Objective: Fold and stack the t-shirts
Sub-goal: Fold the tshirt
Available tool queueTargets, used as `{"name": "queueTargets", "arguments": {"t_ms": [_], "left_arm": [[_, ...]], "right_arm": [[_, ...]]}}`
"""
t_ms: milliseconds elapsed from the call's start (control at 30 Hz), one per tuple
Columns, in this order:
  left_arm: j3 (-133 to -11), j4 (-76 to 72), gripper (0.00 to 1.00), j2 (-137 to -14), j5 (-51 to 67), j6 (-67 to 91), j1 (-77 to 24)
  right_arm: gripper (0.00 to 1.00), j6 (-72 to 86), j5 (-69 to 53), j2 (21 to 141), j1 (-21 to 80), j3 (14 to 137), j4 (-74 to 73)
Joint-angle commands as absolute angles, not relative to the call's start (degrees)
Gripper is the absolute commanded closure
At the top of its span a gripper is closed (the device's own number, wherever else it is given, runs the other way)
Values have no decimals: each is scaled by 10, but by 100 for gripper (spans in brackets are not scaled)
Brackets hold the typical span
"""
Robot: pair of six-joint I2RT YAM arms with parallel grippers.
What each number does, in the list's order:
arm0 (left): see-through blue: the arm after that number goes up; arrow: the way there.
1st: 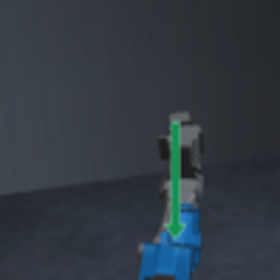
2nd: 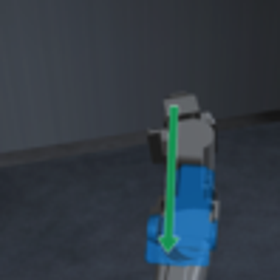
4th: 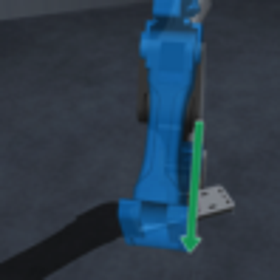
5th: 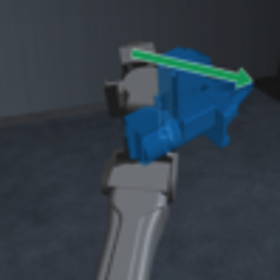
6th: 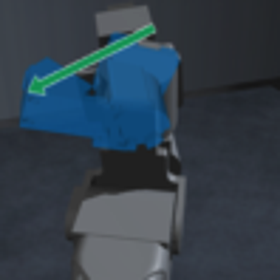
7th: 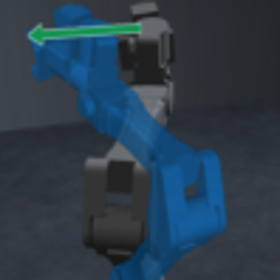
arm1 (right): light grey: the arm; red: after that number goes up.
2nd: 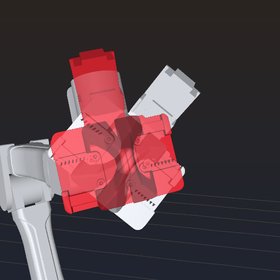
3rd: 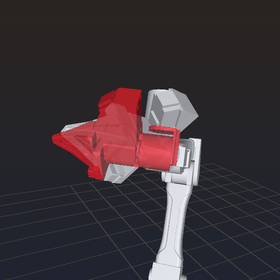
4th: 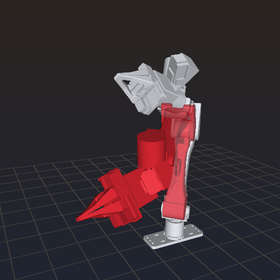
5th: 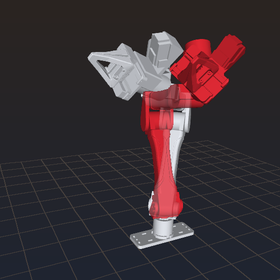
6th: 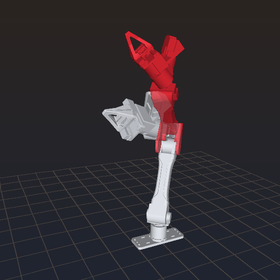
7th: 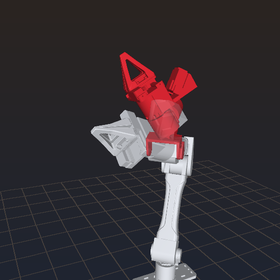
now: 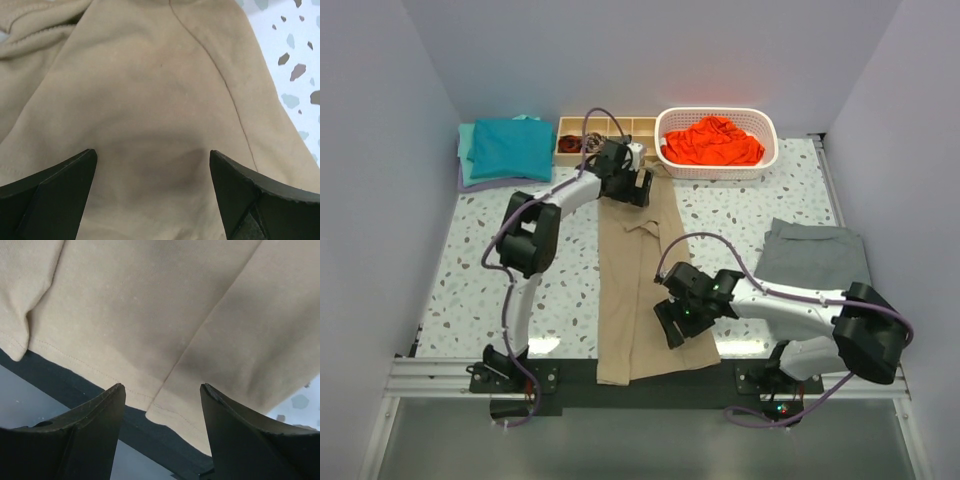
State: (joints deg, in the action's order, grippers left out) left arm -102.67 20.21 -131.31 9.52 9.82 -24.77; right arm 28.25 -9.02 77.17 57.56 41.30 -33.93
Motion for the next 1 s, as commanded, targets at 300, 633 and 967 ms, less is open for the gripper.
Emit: {"name": "queueTargets", "arguments": {"t_ms": [300,633,967], "left_arm": [[-841,135,0,-1003,2,124,-299],[-439,41,0,-701,-94,316,-356],[-339,119,0,-491,-199,345,-384]], "right_arm": [[34,298,105,619,588,464,-419],[40,437,-149,667,630,365,-130],[41,507,-105,816,742,376,-3]]}}
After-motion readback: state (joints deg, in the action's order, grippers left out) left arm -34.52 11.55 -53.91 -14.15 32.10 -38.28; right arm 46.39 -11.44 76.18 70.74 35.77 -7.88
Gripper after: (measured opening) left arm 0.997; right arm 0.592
